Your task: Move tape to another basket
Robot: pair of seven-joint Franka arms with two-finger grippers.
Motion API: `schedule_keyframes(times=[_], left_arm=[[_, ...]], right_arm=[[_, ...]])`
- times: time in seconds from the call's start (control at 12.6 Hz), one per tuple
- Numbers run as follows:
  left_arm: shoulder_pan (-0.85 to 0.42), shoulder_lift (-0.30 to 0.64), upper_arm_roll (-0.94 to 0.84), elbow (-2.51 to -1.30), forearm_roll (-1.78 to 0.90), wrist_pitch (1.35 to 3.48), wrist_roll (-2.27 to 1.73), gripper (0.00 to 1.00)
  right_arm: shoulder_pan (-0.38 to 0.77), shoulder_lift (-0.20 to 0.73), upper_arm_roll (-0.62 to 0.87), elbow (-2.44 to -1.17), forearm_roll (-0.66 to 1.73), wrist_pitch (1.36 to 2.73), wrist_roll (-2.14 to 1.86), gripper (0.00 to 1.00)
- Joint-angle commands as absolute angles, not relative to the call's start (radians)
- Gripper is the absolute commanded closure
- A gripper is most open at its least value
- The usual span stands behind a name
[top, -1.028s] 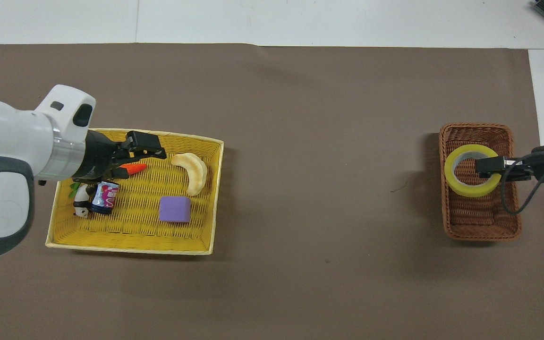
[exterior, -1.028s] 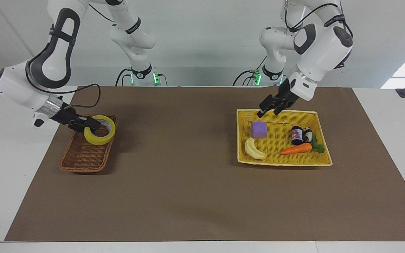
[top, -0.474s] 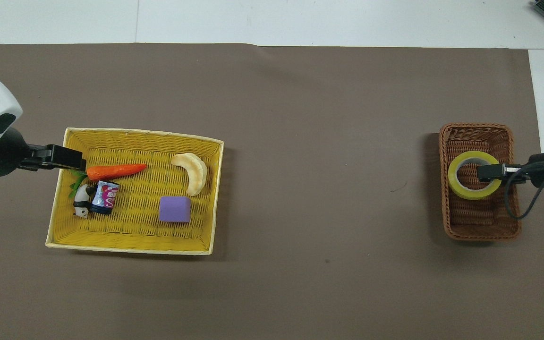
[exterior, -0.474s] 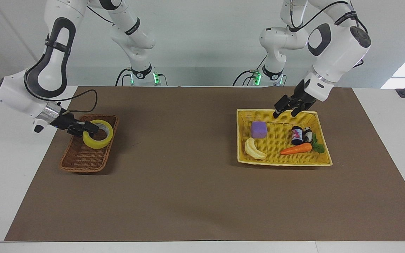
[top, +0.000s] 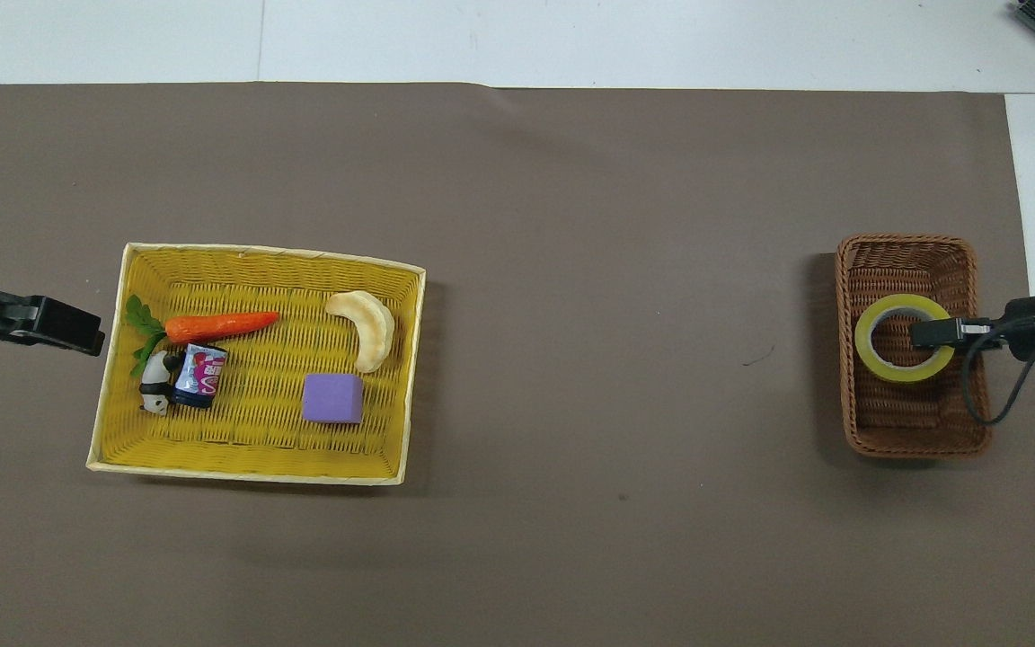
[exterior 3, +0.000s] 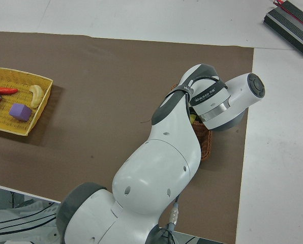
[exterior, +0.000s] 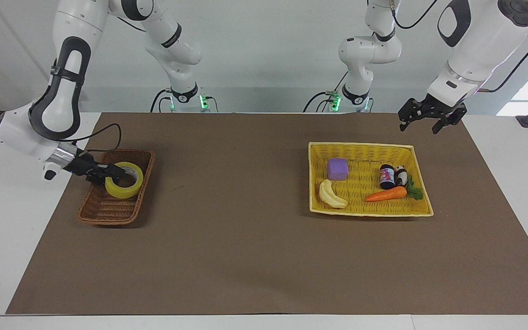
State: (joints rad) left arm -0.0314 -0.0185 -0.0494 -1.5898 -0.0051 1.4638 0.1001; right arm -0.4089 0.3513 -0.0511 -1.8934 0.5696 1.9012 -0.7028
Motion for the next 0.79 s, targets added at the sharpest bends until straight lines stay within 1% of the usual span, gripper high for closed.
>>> schedule_keyframes(times=[0.0, 0.16, 0.32, 0.47, 0.71], left_arm=[[-0.018, 0.034, -0.058, -1.511, 0.009, 1.449, 0.118, 0.00], [0.008, 0.031, -0.058, -1.520, 0.003, 1.471, 0.110, 0.00], [0.008, 0.034, -0.058, -1.520, 0.003, 1.497, 0.109, 0.00], [0.005, 0.032, -0.058, -1.525, 0.003, 1.500, 0.106, 0.00], [0.003, 0.029, -0.060, -1.532, 0.003, 1.505, 0.104, 0.00]], right_arm=[[-0.430, 0.357, -0.037, -1.881, 0.563, 1.904, -0.729, 0.00], [-0.431, 0.360, -0.037, -1.871, 0.561, 1.899, -0.732, 0.00], [-0.422, 0.361, -0.037, -1.850, 0.555, 1.913, -0.726, 0.00], [-0.394, 0.351, -0.038, -1.784, 0.546, 1.914, -0.722, 0.00], [-0.348, 0.307, -0.032, -1.703, 0.419, 1.914, -0.719, 0.00]])
